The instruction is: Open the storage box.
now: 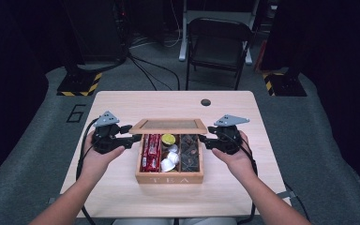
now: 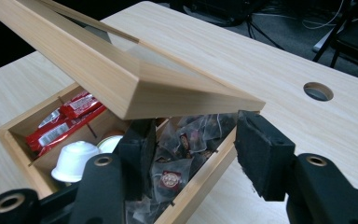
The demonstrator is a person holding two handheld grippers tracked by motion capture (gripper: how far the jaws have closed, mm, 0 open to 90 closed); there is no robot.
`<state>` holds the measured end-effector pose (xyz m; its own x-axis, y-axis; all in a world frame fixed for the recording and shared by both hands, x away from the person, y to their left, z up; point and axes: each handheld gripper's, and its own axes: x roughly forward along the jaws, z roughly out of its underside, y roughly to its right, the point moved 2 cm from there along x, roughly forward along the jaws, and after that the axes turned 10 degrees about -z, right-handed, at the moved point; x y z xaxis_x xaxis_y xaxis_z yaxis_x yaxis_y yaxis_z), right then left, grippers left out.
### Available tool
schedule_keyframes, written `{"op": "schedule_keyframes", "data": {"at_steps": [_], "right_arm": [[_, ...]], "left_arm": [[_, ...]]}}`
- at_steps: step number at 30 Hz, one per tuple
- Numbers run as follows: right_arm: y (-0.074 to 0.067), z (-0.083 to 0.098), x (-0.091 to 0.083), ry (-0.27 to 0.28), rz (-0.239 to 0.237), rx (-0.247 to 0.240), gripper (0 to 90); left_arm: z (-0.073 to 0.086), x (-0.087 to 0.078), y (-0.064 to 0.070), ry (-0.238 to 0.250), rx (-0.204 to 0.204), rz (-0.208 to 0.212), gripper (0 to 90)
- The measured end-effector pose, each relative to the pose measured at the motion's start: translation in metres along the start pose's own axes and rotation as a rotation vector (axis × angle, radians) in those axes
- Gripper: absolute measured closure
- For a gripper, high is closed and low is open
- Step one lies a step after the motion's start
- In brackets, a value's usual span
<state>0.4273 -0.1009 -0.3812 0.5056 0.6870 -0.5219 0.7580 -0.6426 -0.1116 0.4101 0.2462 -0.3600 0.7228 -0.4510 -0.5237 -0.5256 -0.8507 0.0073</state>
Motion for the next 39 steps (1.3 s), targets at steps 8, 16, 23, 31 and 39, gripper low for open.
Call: {"op": "schedule_keyframes", "data": {"at_steps": [8,16,23,31,39], "right_arm": [[0.001,-0.006,0.006,0.029,0.019,-0.018,52.5],[0.006,-0.010,0.013,0.046,0.036,-0.016,57.2],[0.008,-0.010,0.013,0.046,0.033,-0.009,58.5],[0.007,-0.011,0.013,0.035,0.036,-0.016,58.6],[0.008,-0.013,0.013,0.036,0.040,-0.010,58.6]], "left_arm": [[-0.005,0.001,-0.003,-0.002,-0.011,0.008,44.6],[-0.008,0.002,-0.005,-0.001,-0.011,0.009,44.6],[-0.007,0.003,-0.006,0.014,-0.007,0.015,44.6],[0.003,0.012,-0.008,-0.006,0.012,-0.030,46.6],[0.004,0.025,-0.012,0.000,0.015,-0.057,52.6]]}}
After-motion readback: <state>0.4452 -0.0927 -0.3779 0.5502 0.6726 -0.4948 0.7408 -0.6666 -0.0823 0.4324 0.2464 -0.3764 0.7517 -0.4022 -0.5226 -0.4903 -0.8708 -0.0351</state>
